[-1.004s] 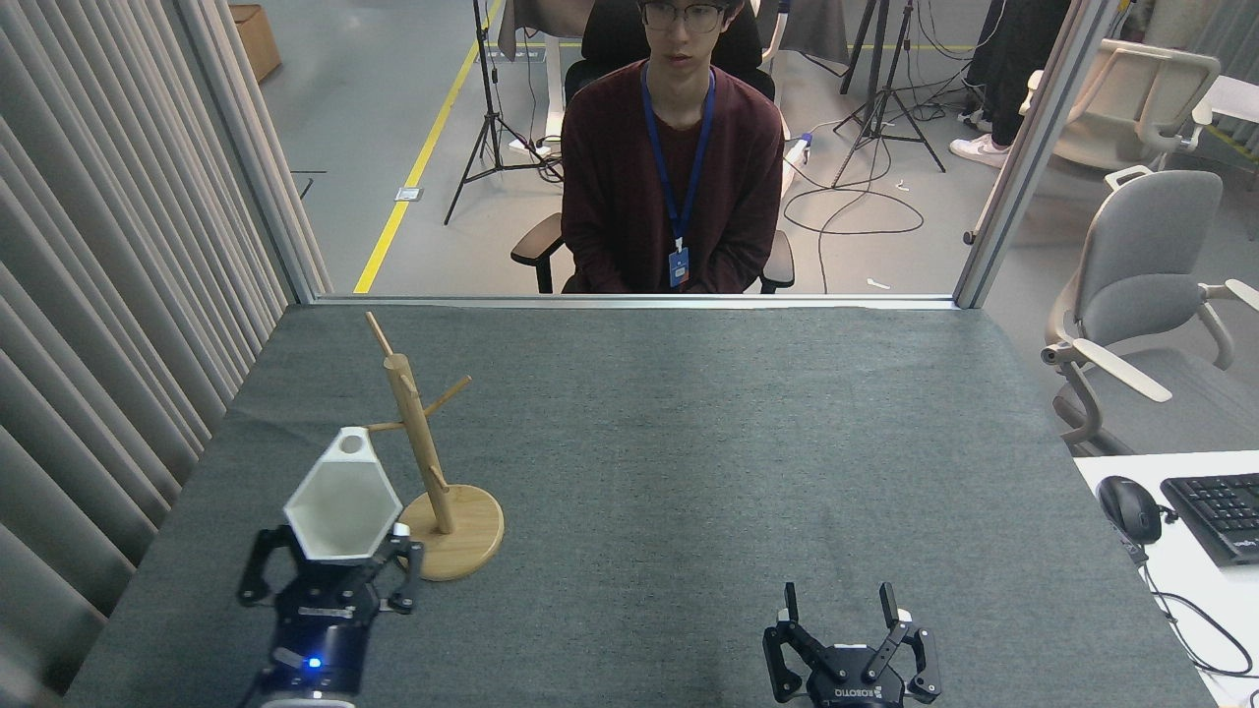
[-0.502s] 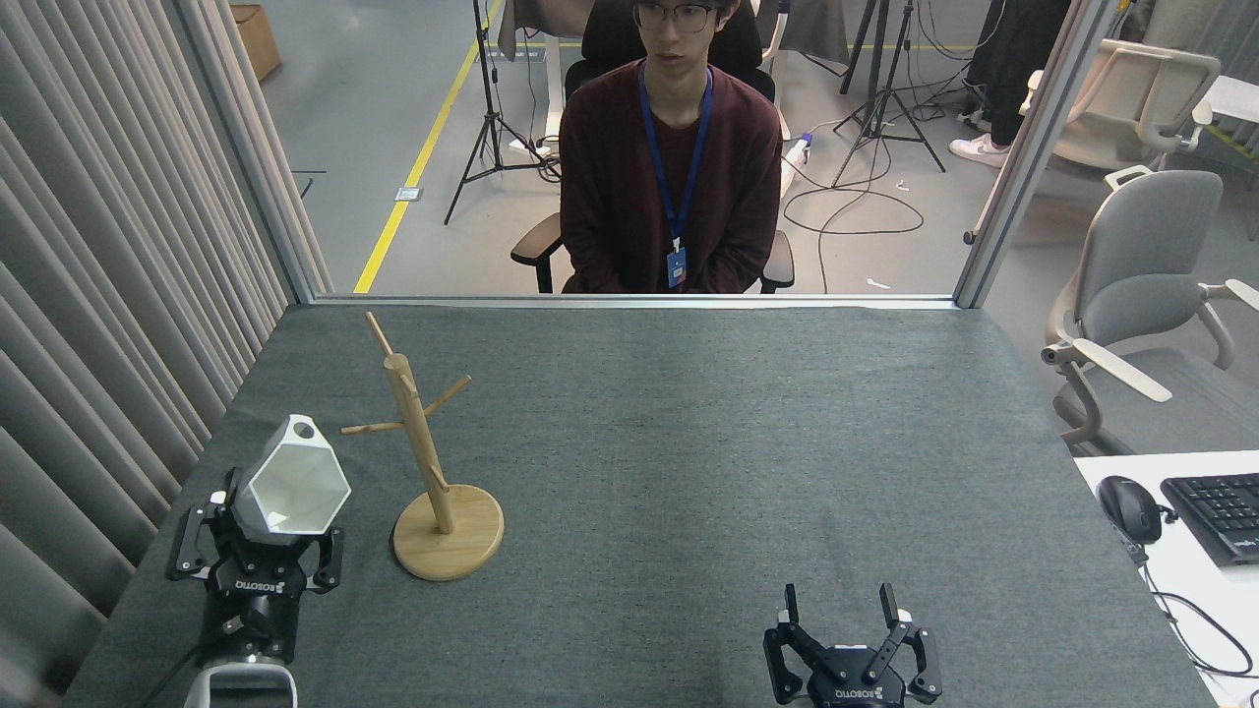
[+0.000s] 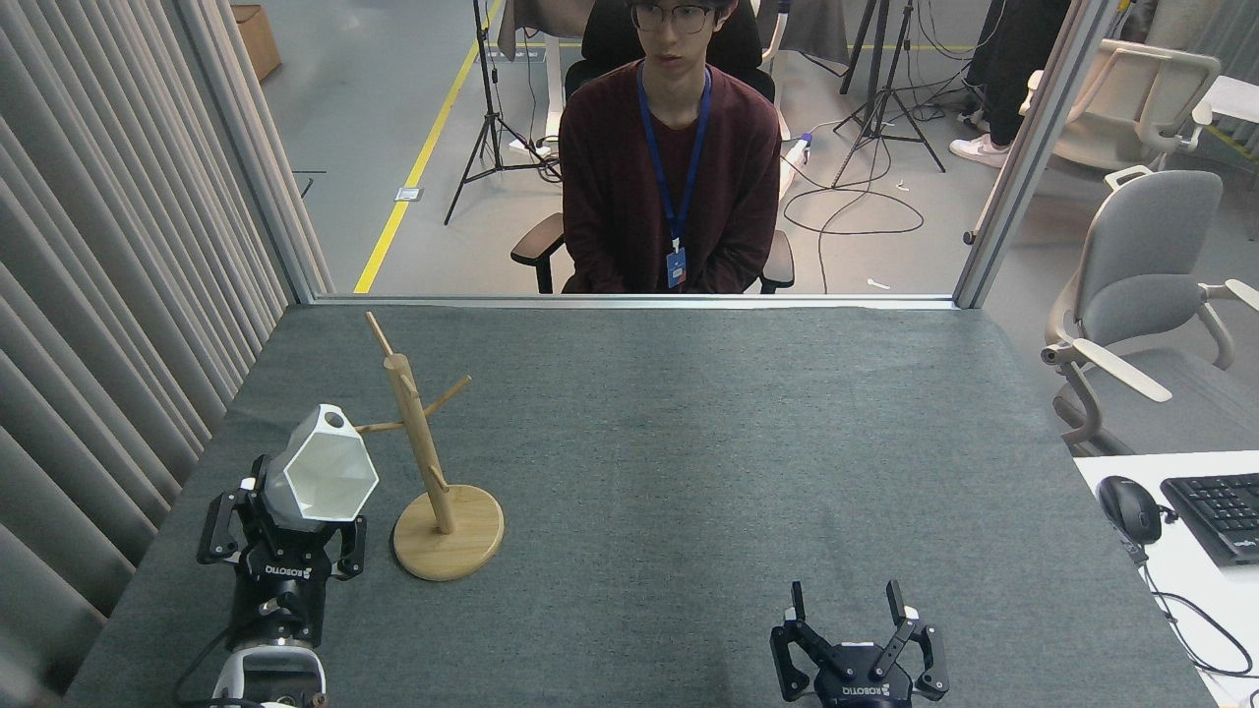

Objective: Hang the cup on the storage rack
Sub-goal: 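Hook the cup onto a mug-tree peg and open the left gripper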

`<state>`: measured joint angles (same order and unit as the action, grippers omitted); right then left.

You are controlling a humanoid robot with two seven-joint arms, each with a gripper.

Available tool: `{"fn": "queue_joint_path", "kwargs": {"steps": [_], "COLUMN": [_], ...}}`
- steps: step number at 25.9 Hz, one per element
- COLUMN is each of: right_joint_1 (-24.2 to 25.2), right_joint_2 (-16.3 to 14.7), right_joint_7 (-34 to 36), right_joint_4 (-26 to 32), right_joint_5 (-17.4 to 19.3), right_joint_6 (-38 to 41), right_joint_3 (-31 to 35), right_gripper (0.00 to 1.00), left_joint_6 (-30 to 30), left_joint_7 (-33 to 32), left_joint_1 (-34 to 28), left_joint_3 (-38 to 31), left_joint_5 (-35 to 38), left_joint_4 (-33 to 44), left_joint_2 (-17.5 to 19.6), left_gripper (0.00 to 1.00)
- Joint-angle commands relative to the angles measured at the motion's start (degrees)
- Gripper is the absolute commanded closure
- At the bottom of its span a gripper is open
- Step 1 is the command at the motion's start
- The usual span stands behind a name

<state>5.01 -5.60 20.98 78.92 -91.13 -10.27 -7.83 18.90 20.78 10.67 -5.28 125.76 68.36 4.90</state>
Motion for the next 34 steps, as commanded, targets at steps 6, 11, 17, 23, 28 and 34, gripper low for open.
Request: {"fn": "queue_joint_path", "kwargs": {"steps": [6,11,17,23,28,34], "right_joint_1": [-0.35,-0.35,-0.62,-0.79,-1.58,-1.58], "right_joint_2": [0.15,0.15,0.15,0.15,0.15,0.23], "right_joint_7": [-0.06,0.03,0.03,-0.06,-0.06,-0.06], "right_joint_4": [-0.08,-0.17,-0.17,-0.17,-0.25,-0.34], "right_joint_5": [0.16,0.16,0.16,0.16,0.08,-0.01], "right_joint_6": [0.08,0.08,0.08,0.08,0.08,0.08], "right_joint_3": [0.00,0.00,0.00,0.00,0.00,0.00], "right_gripper": [0.00,0.00,0.00,0.00,0.00,0.00], "left_joint_6": [0.35,0.26,0.26,0.26,0.35,0.26], "left_joint_7": [0.05,0.66,1.54,1.63,1.81,1.81], "left_joint_1": [1.90,1.81,0.23,-3.29,-7.07,-7.77], "left_joint_3": [0.01,0.18,0.62,0.62,0.62,0.62], "left_joint_5": [3.44,3.71,3.97,3.97,3.88,3.88], "left_joint_4": [-1.92,-1.39,0.10,3.79,7.48,8.89], "left_joint_2": [-2.26,-2.44,-2.61,-2.61,-2.61,-2.96], "left_gripper": [0.40,0.01,0.01,0.01,0.01,0.01]}}
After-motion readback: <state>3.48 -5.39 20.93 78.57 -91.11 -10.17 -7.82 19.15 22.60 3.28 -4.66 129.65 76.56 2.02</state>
